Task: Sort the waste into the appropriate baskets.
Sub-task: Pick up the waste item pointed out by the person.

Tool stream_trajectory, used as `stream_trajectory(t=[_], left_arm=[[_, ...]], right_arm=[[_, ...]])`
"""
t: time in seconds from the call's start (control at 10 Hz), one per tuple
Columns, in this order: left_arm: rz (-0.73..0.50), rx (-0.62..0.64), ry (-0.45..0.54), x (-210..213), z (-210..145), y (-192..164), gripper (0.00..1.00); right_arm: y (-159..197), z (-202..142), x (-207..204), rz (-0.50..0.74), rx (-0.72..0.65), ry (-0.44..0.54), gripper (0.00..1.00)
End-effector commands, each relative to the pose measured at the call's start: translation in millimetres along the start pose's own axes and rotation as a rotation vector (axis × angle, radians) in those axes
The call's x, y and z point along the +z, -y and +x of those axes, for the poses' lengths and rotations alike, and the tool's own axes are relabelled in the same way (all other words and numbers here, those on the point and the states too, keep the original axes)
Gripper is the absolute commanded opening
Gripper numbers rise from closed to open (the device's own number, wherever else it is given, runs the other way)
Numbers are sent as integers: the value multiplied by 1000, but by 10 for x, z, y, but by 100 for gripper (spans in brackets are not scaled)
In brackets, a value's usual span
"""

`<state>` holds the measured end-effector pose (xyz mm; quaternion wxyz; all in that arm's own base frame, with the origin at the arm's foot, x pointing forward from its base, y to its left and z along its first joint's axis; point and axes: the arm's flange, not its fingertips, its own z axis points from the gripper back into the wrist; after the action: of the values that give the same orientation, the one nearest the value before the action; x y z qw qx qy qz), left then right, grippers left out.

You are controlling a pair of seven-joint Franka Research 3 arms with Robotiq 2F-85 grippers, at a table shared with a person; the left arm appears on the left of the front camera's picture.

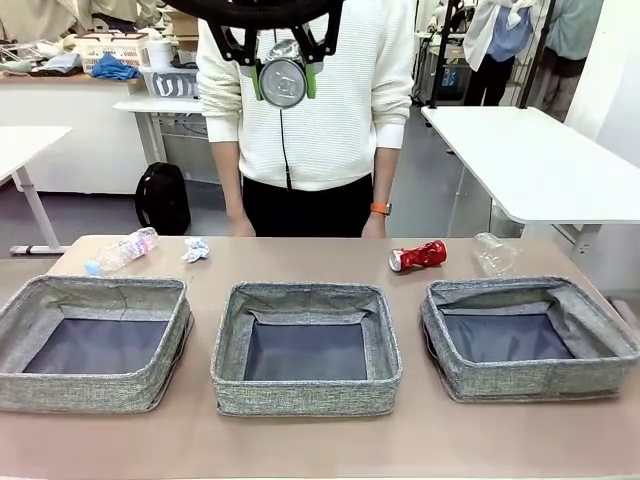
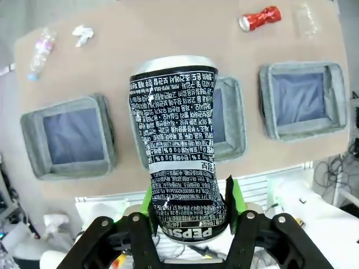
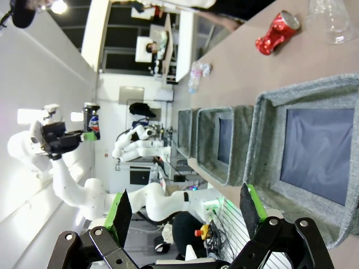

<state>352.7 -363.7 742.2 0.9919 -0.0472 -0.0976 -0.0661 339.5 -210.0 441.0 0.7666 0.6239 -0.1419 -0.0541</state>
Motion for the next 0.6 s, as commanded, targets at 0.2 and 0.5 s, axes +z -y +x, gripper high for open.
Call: stream_trajectory(t=[0.2,0.5], left_arm=[[3,9,16,93,-102,-38,56],[3,9,16,93,-102,-38,56]], right_arm=[[-9,-10,-3,5,30,-8,100],[-9,-10,-3,5,30,-8,100]])
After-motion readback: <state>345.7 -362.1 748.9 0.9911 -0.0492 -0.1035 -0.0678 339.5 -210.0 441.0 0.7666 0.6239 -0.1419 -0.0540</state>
